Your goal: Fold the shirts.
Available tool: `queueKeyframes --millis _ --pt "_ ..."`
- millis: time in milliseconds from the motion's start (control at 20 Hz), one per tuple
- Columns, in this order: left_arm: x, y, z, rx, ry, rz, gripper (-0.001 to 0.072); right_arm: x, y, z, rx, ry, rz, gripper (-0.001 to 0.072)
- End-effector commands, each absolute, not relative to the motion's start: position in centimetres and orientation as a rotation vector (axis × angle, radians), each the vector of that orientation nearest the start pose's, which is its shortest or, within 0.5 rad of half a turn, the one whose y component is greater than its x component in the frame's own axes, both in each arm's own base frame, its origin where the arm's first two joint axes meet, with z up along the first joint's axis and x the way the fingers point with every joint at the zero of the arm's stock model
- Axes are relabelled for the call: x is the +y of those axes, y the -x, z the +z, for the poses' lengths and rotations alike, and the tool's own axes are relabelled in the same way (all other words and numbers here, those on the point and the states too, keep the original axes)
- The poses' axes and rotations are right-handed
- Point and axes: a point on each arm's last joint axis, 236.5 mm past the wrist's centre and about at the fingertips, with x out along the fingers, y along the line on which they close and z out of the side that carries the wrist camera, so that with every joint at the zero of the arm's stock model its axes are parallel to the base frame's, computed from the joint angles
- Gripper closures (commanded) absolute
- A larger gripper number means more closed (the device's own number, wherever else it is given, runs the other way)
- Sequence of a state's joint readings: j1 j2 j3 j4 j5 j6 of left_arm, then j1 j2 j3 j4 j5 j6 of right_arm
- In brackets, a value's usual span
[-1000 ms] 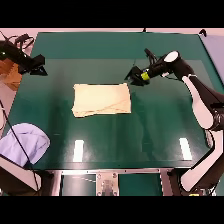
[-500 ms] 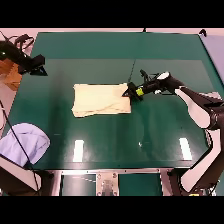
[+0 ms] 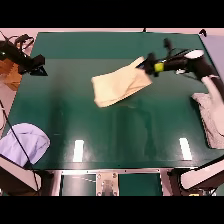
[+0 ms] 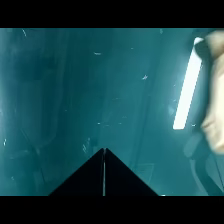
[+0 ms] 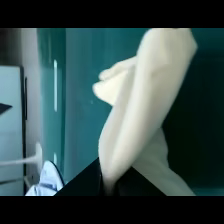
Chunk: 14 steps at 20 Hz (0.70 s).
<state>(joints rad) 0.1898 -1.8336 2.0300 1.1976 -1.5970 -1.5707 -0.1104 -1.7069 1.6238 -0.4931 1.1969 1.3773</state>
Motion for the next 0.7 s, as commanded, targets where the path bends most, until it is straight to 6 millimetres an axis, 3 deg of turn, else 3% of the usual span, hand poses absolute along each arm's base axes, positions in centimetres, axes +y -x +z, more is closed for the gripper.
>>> queueKeyframes --millis 0,150,350,500,650 --pt "0.6 -48.9 5.5 1.363 0.38 -0.163 0.0683 3.2 -51.6 18.1 0.815 -0.884 0.5 0.0694" --pt "0.6 -48.6 5.4 1.373 0.38 -0.165 0.0683 -7.3 -50.0 20.8 0.709 -0.939 0.342 0.0694" --pt "0.5 -48.4 5.4 1.383 0.38 -0.167 0.0683 -20.1 -46.1 21.3 0.581 -1.036 0.107 0.0694" --pt "0.5 -48.3 5.4 1.386 0.38 -0.167 0.0683 -26.6 -42.0 20.9 0.527 -1.085 -0.022 0.0695" --pt "0.5 -48.0 5.3 1.399 0.381 -0.169 0.0683 -30.1 -37.0 18.8 0.592 -1.15 -0.154 0.0694"
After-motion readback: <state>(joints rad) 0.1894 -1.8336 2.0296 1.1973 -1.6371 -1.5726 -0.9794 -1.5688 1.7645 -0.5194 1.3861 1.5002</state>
